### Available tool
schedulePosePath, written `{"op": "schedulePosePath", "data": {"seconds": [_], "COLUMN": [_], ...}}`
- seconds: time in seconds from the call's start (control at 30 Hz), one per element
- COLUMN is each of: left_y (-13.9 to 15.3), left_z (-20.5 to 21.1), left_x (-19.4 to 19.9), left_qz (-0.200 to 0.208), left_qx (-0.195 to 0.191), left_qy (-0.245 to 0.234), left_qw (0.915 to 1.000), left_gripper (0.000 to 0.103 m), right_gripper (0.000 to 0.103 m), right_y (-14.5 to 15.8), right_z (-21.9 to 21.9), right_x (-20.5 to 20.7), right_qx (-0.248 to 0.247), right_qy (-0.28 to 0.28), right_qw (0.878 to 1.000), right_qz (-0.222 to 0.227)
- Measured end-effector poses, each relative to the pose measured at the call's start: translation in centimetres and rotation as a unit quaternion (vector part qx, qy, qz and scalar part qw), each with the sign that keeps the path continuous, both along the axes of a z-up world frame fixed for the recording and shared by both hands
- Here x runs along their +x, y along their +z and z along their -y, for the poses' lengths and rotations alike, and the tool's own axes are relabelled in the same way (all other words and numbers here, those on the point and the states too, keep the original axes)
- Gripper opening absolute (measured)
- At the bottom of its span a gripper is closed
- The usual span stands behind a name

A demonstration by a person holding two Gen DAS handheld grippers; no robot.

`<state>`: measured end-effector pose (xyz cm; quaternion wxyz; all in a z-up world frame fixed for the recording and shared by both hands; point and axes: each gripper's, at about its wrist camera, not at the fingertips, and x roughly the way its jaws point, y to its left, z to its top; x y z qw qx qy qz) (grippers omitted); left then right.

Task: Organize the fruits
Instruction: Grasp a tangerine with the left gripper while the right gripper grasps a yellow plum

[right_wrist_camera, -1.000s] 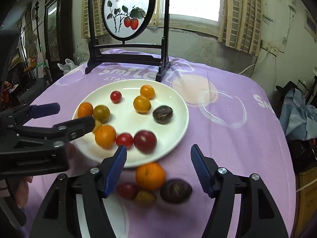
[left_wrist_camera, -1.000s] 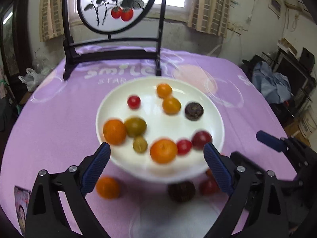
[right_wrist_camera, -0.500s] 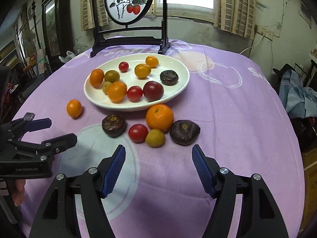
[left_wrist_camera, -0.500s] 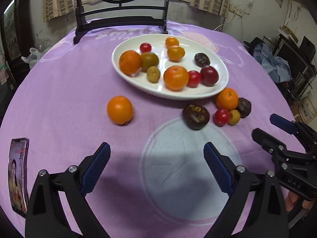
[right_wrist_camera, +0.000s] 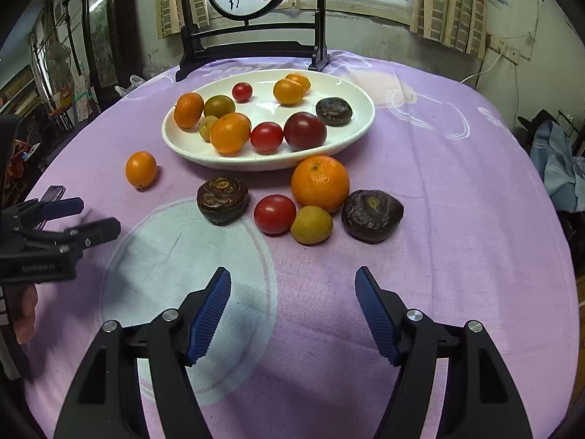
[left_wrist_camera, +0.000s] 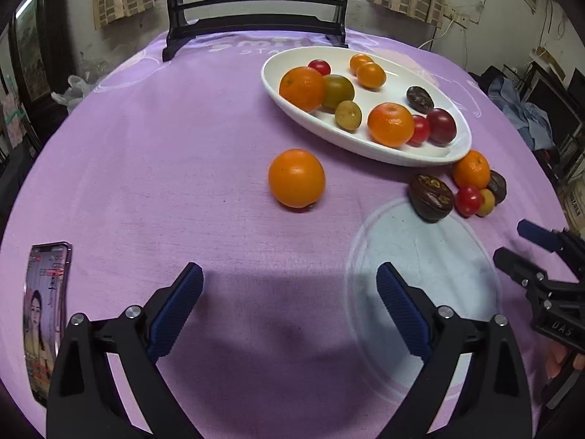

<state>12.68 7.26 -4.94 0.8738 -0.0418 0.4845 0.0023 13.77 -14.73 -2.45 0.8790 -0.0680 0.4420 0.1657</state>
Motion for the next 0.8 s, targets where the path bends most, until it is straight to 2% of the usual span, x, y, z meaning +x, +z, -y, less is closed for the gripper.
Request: {"op": "schedulePosePath", "data": {"seconds": [0.07,0.17,0.33,0.37,0.4,0.43,0.47,0.57,0.67,0.77,0.8], "left_y": [-0.3,-0.9,-1.2,-1.1,-1.0,-0.8,-0.7,-0.3,0.7,2.0,2.1], "left_z": [0.1,0.7,1.1,1.2,1.4,1.6,1.8,2.4,3.4,3.7,4.0], "left_x": [0.6,2.2,5.4,5.9,6.2,6.6,6.9,6.7,5.3,3.8,3.4], "left_qz": [0.000,-0.008,-0.002,0.001,0.004,0.007,0.006,0.007,0.024,0.043,0.048], "left_qx": [-0.015,-0.006,0.017,0.019,0.026,0.042,0.045,0.017,0.014,-0.020,-0.024], "left_qy": [-0.015,-0.021,-0.008,-0.008,-0.008,-0.005,-0.009,-0.018,-0.029,-0.036,-0.044], "left_qw": [0.9998,0.9997,0.9998,0.9998,0.9996,0.9991,0.9989,0.9997,0.9992,0.9982,0.9976], "left_gripper": [0.094,0.092,0.076,0.063,0.045,0.036,0.037,0.037,0.037,0.037,0.037], "right_gripper": [0.072,0.071,0.072,0.072,0.072,0.072,0.072,0.072,0.072,0.071,0.068], "right_y": [-0.3,-0.2,0.1,0.0,-0.1,-0.2,-0.3,-0.6,-1.0,-1.5,-1.6], "right_z": [0.3,0.8,1.6,1.6,1.7,1.7,1.6,1.5,1.7,1.5,1.3], "right_x": [0.1,-0.1,-0.2,-0.1,0.0,0.1,0.1,0.2,0.4,0.5,0.5], "right_qx": [0.014,0.037,0.060,0.062,0.065,0.064,0.056,0.044,0.040,0.035,0.031], "right_qy": [-0.001,0.004,0.006,0.005,0.005,0.005,0.003,-0.002,-0.010,-0.007,-0.005], "right_qw": [1.000,0.999,0.998,0.998,0.997,0.997,0.998,0.999,0.999,0.999,0.999], "right_qz": [-0.008,-0.012,-0.016,-0.020,-0.027,-0.030,-0.031,-0.030,-0.033,-0.038,-0.035]}}
